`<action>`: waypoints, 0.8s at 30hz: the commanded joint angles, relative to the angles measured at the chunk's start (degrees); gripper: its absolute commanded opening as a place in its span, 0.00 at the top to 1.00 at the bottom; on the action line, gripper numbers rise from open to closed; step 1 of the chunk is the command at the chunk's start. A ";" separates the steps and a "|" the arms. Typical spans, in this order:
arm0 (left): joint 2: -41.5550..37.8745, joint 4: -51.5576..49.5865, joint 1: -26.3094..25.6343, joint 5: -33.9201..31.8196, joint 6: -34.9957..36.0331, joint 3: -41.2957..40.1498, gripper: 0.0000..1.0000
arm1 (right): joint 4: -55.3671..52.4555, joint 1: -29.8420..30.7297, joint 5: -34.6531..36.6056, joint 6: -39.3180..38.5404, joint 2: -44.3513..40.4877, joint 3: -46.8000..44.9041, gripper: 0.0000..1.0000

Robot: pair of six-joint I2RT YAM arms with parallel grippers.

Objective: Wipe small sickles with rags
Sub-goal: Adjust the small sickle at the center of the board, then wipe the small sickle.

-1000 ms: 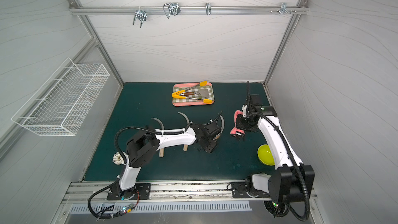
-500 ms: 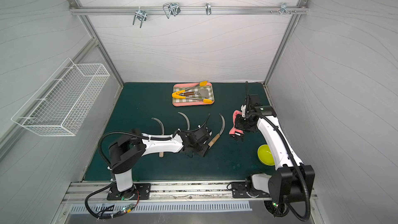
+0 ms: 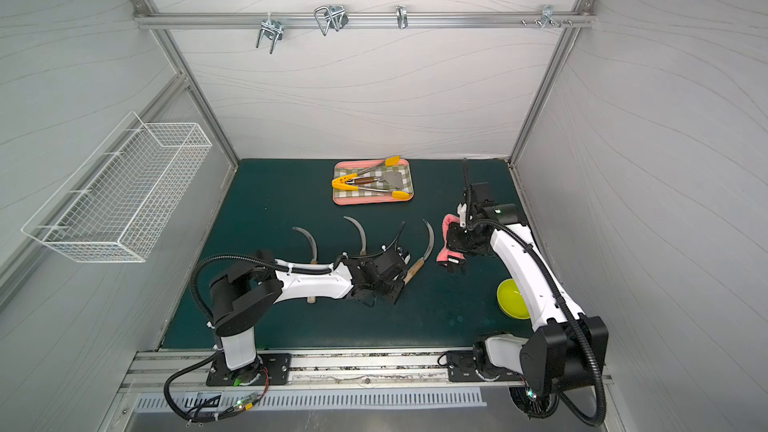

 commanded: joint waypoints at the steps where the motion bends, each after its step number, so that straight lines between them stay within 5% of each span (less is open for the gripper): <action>1: -0.26 -0.23 -0.78 -0.02 -0.69 -1.56 0.63 | -0.64 0.92 0.54 0.71 0.06 -0.41 0.72; 8: 0.12 0.67 -0.91 -0.55 -0.47 -1.77 0.81 | -0.03 3.11 0.52 0.31 3.35 -0.02 0.72; 11: 0.32 1.59 -0.89 -0.70 -0.23 -1.95 1.00 | 0.07 4.71 0.53 -0.25 6.27 0.75 0.73; 24: 3.01 9.28 -0.91 -3.93 3.97 -2.84 1.00 | 1.03 7.99 -3.40 -4.03 20.23 7.54 0.76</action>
